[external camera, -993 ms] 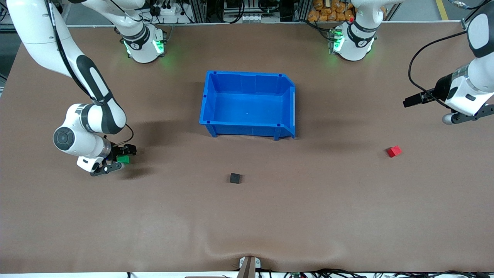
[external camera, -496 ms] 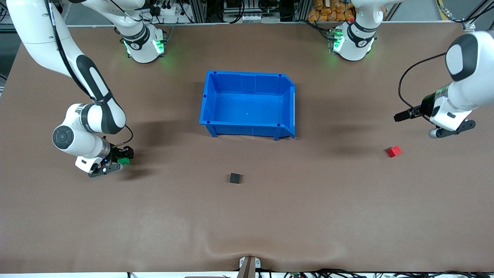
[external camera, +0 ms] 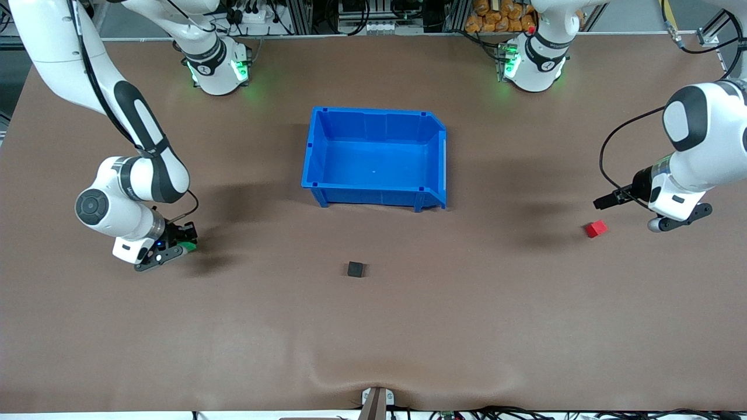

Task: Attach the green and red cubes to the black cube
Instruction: 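Carry the green cube toward the black cube while the left gripper grasps red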

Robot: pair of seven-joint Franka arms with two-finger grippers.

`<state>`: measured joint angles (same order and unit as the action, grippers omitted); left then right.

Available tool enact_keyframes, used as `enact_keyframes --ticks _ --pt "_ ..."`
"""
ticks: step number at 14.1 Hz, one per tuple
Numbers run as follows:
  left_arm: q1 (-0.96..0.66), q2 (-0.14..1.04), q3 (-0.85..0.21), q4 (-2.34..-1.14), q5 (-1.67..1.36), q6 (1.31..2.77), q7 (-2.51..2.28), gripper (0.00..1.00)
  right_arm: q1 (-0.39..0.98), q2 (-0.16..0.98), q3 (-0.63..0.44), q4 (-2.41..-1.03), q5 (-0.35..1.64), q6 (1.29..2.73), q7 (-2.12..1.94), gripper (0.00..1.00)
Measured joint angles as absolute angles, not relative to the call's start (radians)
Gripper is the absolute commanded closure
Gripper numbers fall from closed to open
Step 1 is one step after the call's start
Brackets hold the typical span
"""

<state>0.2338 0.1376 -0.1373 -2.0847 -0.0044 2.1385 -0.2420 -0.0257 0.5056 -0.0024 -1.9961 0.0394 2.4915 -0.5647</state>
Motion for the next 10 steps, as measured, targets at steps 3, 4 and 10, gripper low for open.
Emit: enact_keyframes --ticks 3,4,10 --pt "0.234 0.175 -0.137 -2.073 -0.004 2.169 -0.242 0.0 0.019 0.505 0.001 -1.917 0.039 2.487 -0.724 1.0" --pt "0.235 0.189 -0.136 -2.061 -0.004 2.17 -0.243 0.0 0.047 0.508 0.002 -1.891 0.039 2.485 -0.763 1.0" --pt "0.279 0.283 -0.133 -2.002 -0.004 2.17 -0.25 0.0 0.247 0.668 0.023 -1.598 0.04 2.302 -0.851 1.0"
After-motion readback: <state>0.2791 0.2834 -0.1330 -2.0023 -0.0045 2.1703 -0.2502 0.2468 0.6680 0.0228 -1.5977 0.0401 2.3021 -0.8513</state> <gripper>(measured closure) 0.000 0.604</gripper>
